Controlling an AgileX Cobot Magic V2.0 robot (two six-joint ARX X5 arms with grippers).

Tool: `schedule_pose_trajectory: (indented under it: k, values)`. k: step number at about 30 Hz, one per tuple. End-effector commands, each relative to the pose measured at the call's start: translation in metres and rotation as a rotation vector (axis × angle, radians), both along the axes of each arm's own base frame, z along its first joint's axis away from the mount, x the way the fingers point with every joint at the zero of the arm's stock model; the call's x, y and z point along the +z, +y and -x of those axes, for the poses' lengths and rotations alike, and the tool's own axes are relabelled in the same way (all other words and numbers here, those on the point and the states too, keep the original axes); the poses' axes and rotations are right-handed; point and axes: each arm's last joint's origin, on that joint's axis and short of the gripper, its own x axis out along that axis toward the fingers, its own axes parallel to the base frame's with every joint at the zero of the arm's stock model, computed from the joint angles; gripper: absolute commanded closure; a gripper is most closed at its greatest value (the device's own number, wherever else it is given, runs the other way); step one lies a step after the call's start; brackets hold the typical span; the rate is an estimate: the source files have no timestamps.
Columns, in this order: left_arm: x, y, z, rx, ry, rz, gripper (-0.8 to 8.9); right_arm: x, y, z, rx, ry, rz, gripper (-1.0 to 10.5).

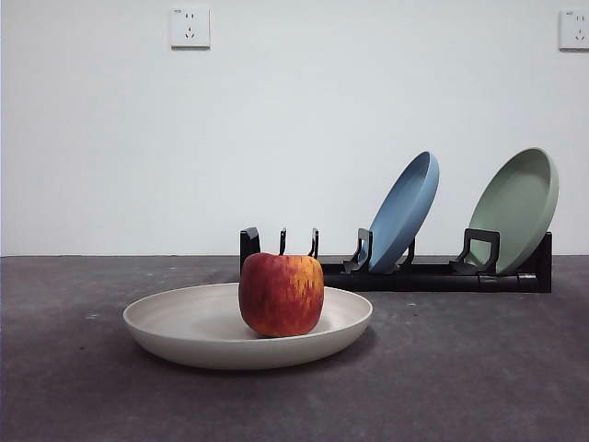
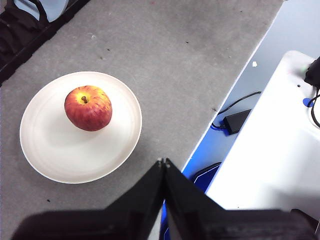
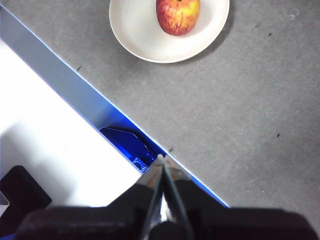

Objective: Take the yellow plate from the plate rack,put the plate on the table,take the apple from the table,put the apple in the plate

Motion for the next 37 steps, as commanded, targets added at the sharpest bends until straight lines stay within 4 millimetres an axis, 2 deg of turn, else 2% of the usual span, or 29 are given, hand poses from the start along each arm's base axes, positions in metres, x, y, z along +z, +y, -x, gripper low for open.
schedule_pose_trajectory:
  k: [1, 14, 19, 21, 25, 29, 33, 37]
  values:
    - [-0.001, -0.001, 0.000, 0.005, 0.002, -0.001, 8.17, -0.001, 0.000, 0.000, -0.007, 0.003, -0.003, 9.5]
    - [0.000, 0.003, 0.000, 0.011, -0.005, 0.007, 8.18, -0.001, 0.000, 0.000, -0.007, 0.003, -0.003, 9.5]
    - [0.013, 0.015, -0.016, 0.082, -0.170, 0.047, 8.17, -0.001, 0.000, 0.000, -0.008, 0.003, -0.003, 9.5]
    - [0.024, 0.025, -0.027, 0.144, -0.264, 0.122, 8.17, -0.001, 0.000, 0.000, -0.007, 0.003, -0.003, 9.5]
    - [0.051, 0.056, -0.045, 0.300, -0.435, 0.313, 8.17, 0.000, -0.001, 0.001, -0.007, 0.000, -0.006, 9.5]
    - [0.065, 0.093, -0.047, 0.416, -0.584, 0.426, 8.17, 0.000, -0.001, 0.001, -0.008, -0.001, -0.006, 9.5]
    - [0.058, 0.121, -0.035, 0.539, -0.710, 0.444, 8.17, 0.000, -0.001, 0.001, -0.007, 0.000, -0.006, 9.5]
    - [0.026, 0.137, -0.023, 0.651, -0.786, 0.396, 8.17, 0.000, -0.001, 0.001, -0.008, 0.000, -0.006, 9.5]
